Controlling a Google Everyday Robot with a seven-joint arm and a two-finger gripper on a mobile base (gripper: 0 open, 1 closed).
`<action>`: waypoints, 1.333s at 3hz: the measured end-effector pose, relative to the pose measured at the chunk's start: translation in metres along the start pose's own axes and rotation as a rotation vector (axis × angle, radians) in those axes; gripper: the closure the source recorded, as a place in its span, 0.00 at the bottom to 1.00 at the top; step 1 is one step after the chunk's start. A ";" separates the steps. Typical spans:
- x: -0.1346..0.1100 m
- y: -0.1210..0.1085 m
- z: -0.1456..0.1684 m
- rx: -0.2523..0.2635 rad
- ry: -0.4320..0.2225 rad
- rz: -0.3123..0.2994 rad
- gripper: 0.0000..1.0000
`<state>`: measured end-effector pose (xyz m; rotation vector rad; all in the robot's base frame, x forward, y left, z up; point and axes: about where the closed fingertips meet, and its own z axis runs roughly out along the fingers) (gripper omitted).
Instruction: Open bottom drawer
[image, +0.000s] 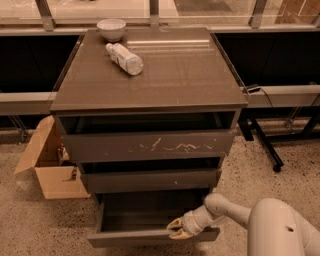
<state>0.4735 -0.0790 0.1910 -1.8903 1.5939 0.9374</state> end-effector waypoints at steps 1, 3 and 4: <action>0.002 0.008 0.004 -0.003 -0.017 -0.001 0.97; 0.002 0.009 0.005 -0.003 -0.018 -0.001 0.00; -0.009 0.013 -0.010 0.000 -0.037 -0.033 0.00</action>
Offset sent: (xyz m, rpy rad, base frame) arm -0.0080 0.0005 -0.0035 0.0155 0.0042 0.0019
